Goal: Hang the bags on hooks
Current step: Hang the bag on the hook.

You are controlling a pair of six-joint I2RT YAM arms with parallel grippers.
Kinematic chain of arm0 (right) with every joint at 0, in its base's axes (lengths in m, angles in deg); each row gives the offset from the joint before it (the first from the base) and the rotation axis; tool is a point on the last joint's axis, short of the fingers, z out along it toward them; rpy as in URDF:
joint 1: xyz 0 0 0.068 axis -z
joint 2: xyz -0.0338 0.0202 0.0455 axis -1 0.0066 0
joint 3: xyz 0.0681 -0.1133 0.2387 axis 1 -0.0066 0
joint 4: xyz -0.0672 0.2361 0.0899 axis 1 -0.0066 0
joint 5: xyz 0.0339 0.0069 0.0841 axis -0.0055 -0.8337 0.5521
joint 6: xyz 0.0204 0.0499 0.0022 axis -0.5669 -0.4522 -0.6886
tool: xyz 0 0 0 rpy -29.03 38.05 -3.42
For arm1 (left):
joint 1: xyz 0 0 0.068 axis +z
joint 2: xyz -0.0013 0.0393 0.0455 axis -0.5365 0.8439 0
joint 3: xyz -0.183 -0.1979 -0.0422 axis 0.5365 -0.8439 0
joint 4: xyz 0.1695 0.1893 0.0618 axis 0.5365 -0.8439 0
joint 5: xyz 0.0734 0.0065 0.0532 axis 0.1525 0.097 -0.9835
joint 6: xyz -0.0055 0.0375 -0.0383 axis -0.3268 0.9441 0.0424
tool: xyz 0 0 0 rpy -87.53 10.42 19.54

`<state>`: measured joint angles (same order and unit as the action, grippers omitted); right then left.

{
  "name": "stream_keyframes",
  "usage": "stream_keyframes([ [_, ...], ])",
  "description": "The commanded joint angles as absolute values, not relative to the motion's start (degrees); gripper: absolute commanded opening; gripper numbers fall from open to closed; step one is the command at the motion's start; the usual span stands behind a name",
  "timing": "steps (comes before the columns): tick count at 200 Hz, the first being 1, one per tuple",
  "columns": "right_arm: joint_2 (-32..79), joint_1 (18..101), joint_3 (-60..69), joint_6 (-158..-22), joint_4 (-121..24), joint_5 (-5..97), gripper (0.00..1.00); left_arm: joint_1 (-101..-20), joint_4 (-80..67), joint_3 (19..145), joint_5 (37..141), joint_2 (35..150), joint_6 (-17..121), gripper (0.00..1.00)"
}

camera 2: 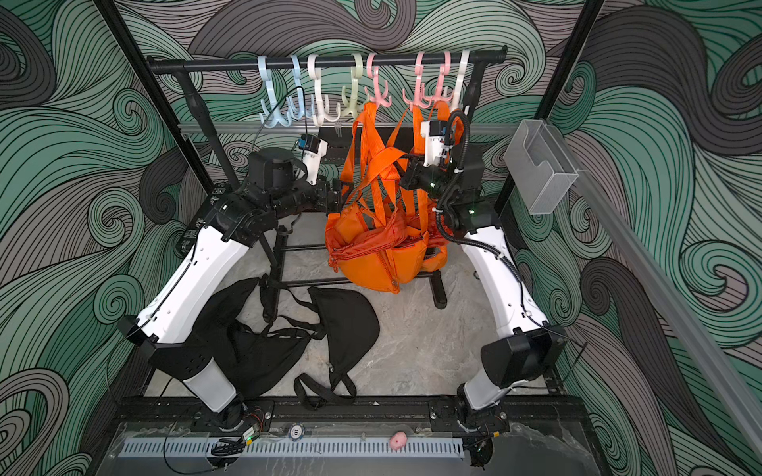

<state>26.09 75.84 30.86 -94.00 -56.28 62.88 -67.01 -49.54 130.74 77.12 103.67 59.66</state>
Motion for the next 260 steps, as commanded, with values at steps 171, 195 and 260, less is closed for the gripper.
stream_keyframes([
  [171,15.66,89.72,24.06,-94.71,-64.80,51.66,0.00,-66.42,-44.49,88.67,55.46,70.36,65.02,0.99],
  [195,14.10,89.29,23.78,-95.09,-64.07,52.92,0.20,-66.29,-42.52,84.00,52.14,67.77,65.04,0.99],
  [260,9.27,83.36,24.14,-90.17,-68.07,48.59,0.62,-65.94,-37.32,72.84,45.58,62.42,64.12,0.99],
])
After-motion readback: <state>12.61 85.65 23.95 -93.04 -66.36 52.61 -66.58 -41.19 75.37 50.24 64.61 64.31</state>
